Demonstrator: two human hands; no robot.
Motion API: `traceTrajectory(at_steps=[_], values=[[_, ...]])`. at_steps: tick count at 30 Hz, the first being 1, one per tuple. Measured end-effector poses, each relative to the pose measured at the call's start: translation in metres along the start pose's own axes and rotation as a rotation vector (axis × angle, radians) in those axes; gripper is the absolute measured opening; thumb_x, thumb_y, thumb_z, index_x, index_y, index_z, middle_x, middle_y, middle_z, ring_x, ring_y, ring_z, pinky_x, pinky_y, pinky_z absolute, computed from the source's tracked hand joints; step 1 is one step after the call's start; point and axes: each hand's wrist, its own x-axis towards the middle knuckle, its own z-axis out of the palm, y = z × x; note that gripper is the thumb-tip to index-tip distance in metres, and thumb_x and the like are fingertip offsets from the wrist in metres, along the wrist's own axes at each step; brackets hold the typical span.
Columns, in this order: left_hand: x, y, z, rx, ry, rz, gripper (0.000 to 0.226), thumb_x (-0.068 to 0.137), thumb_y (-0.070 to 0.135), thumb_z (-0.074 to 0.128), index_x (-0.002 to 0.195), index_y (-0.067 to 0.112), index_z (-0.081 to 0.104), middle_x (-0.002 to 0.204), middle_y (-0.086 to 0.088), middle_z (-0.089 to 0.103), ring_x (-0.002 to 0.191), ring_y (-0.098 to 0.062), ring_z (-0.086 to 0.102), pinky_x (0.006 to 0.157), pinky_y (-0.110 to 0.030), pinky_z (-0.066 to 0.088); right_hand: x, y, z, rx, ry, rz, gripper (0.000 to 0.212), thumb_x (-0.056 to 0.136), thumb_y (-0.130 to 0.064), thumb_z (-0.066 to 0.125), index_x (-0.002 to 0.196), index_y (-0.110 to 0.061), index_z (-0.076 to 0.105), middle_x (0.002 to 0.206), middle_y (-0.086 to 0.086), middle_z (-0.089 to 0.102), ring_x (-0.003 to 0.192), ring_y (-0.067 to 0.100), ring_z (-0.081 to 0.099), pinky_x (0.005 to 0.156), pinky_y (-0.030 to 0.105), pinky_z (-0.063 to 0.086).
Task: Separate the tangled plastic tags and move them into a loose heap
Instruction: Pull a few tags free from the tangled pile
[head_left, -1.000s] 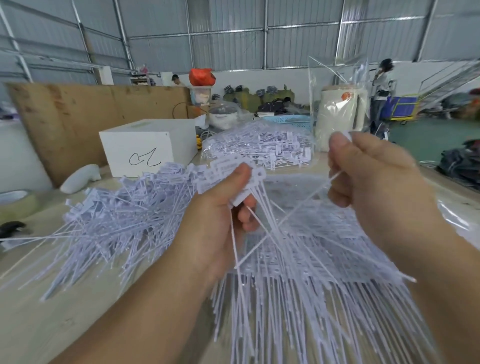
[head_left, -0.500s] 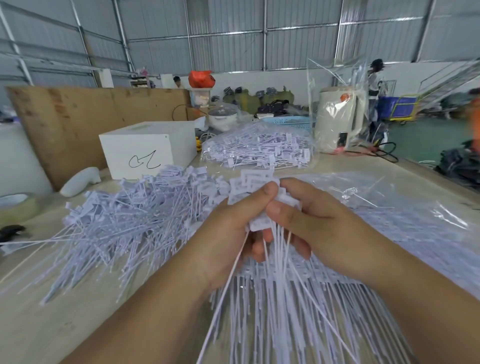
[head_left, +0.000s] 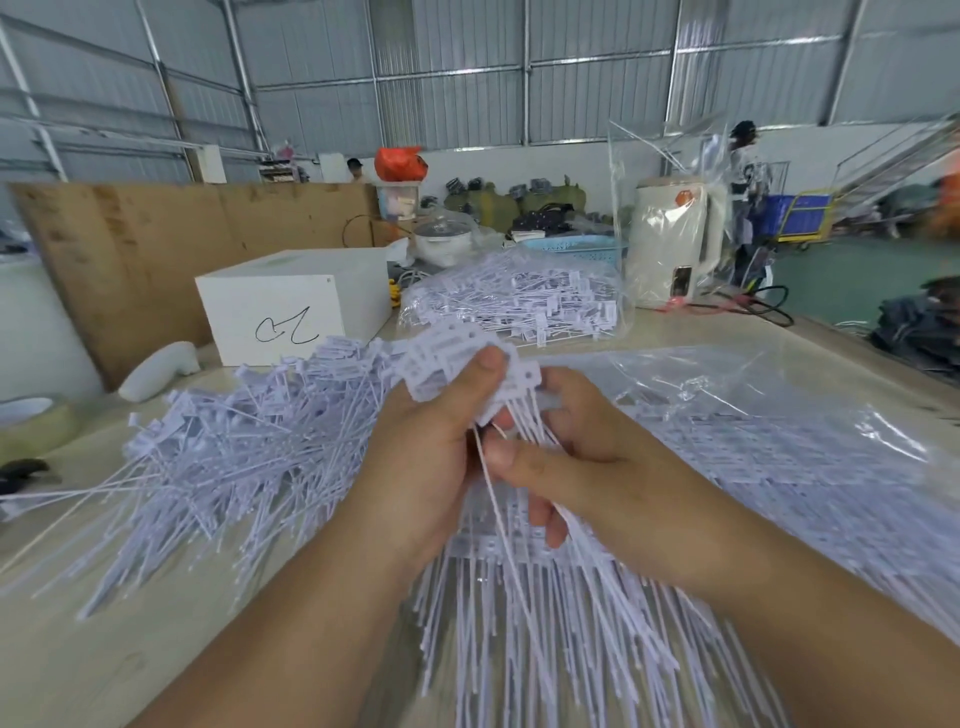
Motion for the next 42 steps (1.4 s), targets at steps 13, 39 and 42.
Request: traceTrajectory(at_steps=[13,39,42], values=[[-0.005,-0.003,0.004,0.305,0.060,0.224,0.021,0.074,0.035,0.073,0.087,0.019,0.070,0.074,0.009,0.073,0.067,-0.004,0.068,0.057,-0.011,0.047,0.000,0.001,0.019,0.269,-0.043,0.298,0.025,0.087,-0.002,0.045,0.065,-0.014,0.044,0.045,0.000,0.036,0.033,0.012,0.029,0.039,0.018,0.023],[0.039,0.004,-0.079,1.589,0.441,0.035,0.072,0.082,0.029,0.066,0.144,0.020,0.029,0.132,-0.014,0.039,0.122,-0.037,0.040,0.085,-0.046,0.039,0.001,0.006,-0.015,-0.670,0.182,0.071,0.033,0.091,-0.013,0.050,0.061,-0.027,0.055,0.043,-0.014,0.052,0.034,0.004,0.048,0.039,0.014,0.033],[0.039,-0.002,-0.074,1.734,0.437,0.105,0.077,0.084,0.046,0.063,0.147,0.023,0.025,0.140,-0.010,0.034,0.128,-0.036,0.033,0.101,-0.050,0.032,0.002,0.004,-0.017,-0.685,0.294,0.046,0.029,0.089,-0.016,0.053,0.062,-0.027,0.056,0.045,-0.016,0.051,0.037,0.007,0.044,0.044,0.023,0.039]])
